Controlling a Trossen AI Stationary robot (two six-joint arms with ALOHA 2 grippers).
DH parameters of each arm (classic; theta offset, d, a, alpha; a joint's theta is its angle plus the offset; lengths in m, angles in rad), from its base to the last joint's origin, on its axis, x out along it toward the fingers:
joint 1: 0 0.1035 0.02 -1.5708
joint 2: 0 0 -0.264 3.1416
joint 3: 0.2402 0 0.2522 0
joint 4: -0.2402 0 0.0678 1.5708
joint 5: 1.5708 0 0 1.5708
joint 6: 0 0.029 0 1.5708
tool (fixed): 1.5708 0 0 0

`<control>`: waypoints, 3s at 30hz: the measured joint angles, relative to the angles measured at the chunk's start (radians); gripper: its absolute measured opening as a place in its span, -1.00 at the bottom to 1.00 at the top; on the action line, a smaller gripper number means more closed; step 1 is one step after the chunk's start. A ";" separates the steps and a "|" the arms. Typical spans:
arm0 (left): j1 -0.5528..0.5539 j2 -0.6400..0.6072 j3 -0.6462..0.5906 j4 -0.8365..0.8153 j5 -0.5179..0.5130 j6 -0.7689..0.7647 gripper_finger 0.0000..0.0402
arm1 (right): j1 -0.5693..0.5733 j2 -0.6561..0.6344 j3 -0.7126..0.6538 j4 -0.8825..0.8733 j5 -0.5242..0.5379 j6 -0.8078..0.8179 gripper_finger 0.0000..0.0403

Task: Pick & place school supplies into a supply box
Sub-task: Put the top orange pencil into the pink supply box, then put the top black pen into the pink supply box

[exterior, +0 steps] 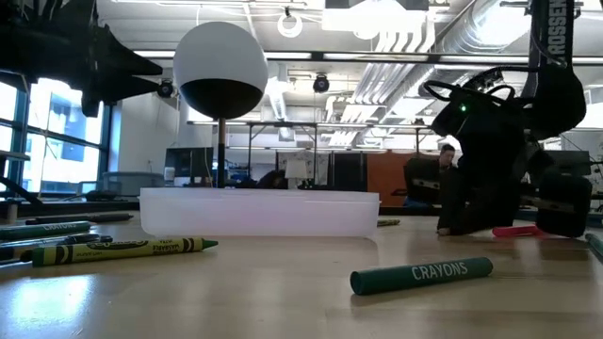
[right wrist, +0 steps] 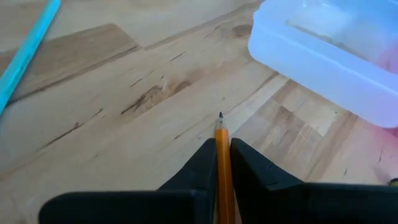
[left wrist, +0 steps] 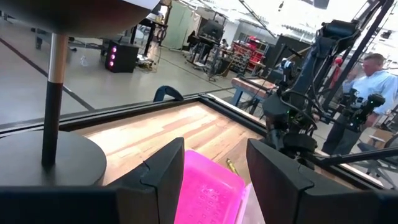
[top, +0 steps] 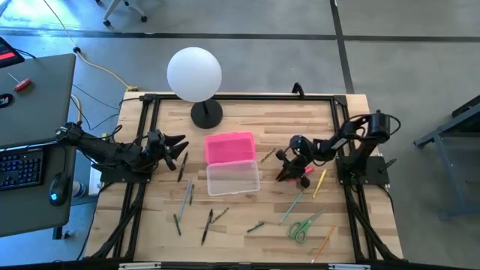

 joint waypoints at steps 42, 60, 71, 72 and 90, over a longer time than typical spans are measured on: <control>0.000 0.000 0.000 0.000 -0.002 -0.004 0.03 | 0.240 -0.133 0.551 -0.166 0.508 0.484 -0.95; 0.000 0.000 0.000 -0.005 -0.001 -0.004 0.03 | 0.301 0.310 0.931 -0.175 0.492 0.555 -0.95; 0.000 0.000 0.000 -0.015 0.000 -0.004 0.03 | 0.295 0.310 0.931 -0.237 0.621 0.553 -0.91; 0.000 0.000 0.000 -0.017 0.000 -0.004 0.03 | 0.292 0.310 0.931 -0.236 0.619 0.553 -0.90; 0.000 0.000 0.000 -0.169 0.082 -0.247 0.03 | 0.290 0.310 0.931 -0.220 0.559 0.568 -0.65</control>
